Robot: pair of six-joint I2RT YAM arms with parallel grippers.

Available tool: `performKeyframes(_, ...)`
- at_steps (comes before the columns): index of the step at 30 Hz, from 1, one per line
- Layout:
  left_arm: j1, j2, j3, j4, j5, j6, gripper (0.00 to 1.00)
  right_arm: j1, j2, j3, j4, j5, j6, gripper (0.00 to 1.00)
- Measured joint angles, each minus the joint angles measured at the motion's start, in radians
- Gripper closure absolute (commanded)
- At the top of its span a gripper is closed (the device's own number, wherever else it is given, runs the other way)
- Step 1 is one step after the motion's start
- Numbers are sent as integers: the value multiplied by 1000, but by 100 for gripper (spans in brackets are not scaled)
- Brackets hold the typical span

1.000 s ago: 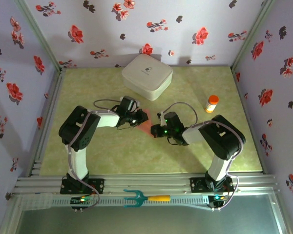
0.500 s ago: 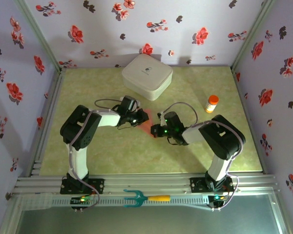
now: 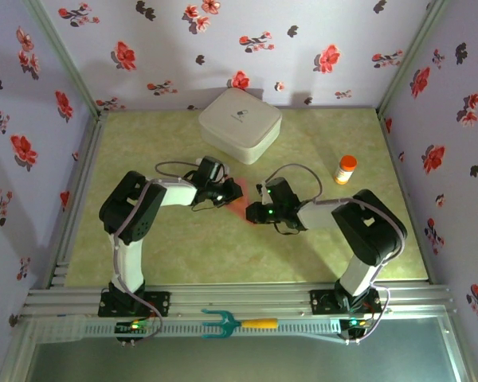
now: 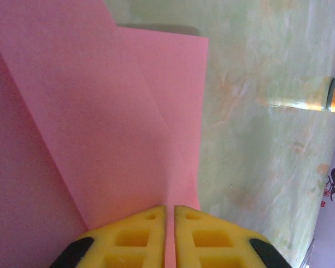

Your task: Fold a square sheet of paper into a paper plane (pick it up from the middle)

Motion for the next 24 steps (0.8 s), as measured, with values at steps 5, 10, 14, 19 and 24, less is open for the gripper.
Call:
performKeyframes(5, 0, 0, 0, 0, 1, 0, 87, -26, -7, 28, -80, -37, 5, 85)
performKeyframes(10, 0, 1, 2, -2, 4, 0, 87, -32, -6, 31, -110, -79, 20, 90)
performKeyframes(14, -1, 2, 2, -4, 9, 0, 87, -32, -6, 31, -127, -86, 23, 90)
performKeyframes(19, -1, 2, 2, -4, 12, 0, 87, -32, 11, 27, -122, -105, 47, 89)
performKeyframes(24, -1, 2, 2, -4, 14, 0, 87, -32, 16, 24, -114, -122, 61, 86)
